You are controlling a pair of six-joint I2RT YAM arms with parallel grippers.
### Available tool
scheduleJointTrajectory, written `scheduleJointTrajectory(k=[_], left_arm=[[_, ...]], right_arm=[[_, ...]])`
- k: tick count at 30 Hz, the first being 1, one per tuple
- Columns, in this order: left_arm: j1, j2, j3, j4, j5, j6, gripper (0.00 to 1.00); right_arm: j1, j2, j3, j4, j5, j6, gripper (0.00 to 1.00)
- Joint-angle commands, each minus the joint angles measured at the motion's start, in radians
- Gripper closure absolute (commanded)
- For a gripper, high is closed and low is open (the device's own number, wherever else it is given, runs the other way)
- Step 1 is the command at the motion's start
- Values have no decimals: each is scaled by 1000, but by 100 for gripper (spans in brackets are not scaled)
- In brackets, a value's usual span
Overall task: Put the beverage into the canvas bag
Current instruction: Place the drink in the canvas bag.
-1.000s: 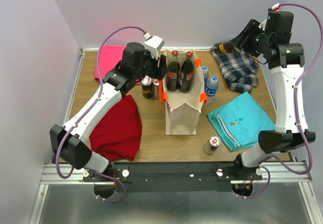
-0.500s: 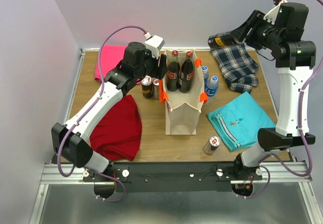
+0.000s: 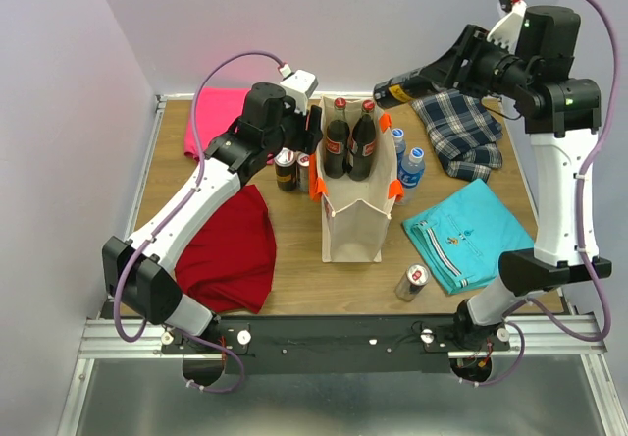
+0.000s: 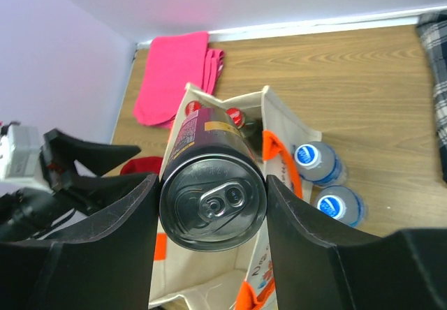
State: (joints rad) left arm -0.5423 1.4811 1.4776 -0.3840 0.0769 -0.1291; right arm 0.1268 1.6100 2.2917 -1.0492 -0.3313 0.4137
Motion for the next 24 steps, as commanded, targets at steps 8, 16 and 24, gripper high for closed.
scheduleJointTrajectory(k=[8, 16, 24], left_arm=[[5, 4, 27, -7, -48, -23, 32], [5, 4, 20, -15, -42, -18, 33], [7, -1, 3, -7, -28, -21, 34]], right_arm=[[264, 16, 36, 8, 155, -24, 99], [396, 45, -37, -28, 369, -24, 99], [457, 74, -118, 1, 538, -15, 99]])
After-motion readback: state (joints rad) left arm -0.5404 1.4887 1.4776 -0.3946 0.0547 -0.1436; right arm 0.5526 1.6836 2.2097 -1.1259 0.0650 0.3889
